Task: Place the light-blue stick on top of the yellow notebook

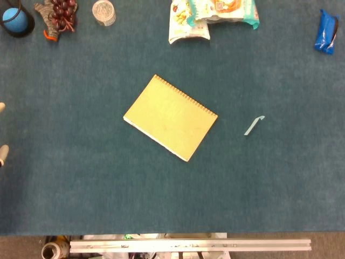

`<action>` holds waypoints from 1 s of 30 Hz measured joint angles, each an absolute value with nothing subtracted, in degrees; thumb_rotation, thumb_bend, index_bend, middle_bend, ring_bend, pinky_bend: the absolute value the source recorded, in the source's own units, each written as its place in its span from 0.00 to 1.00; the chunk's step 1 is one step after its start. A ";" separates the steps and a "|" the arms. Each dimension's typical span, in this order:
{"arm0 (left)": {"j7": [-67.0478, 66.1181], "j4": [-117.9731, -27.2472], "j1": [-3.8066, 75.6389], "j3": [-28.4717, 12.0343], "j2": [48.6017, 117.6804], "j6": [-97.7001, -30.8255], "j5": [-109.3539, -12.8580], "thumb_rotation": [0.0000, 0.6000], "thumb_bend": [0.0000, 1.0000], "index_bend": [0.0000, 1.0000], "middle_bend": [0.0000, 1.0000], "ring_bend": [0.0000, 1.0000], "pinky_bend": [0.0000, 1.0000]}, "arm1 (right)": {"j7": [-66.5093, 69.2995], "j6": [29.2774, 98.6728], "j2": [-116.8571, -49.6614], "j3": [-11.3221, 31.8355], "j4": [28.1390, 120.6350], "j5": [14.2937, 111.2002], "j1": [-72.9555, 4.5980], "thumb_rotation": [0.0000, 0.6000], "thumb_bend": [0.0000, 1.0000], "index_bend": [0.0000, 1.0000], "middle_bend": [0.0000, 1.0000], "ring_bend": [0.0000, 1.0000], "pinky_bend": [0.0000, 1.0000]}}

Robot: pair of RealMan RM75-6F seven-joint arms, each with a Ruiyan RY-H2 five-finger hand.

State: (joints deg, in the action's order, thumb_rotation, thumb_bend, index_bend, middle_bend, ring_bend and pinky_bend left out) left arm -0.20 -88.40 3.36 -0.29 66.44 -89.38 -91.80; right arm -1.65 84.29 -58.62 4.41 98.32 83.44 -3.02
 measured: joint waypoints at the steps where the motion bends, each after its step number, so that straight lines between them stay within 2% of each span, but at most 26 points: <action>1: -0.20 -88.39 3.36 -0.26 66.45 -89.36 -91.80 1.00 0.27 0.17 0.18 0.17 0.17 | -1.63 84.16 -58.64 4.41 98.27 83.39 -3.07 1.00 0.23 0.46 0.56 0.57 0.72; 30: 0.57 -88.09 2.69 -0.04 66.16 -90.28 -91.87 1.00 0.27 0.17 0.18 0.17 0.17 | 1.40 77.65 -57.44 1.85 97.40 91.05 -8.60 1.00 0.23 0.46 0.59 0.57 0.72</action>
State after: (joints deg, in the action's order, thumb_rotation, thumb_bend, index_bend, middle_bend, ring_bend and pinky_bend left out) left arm 0.57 -88.09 2.69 -0.04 66.16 -90.28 -91.87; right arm 1.40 77.65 -57.44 1.85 97.40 91.05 -8.60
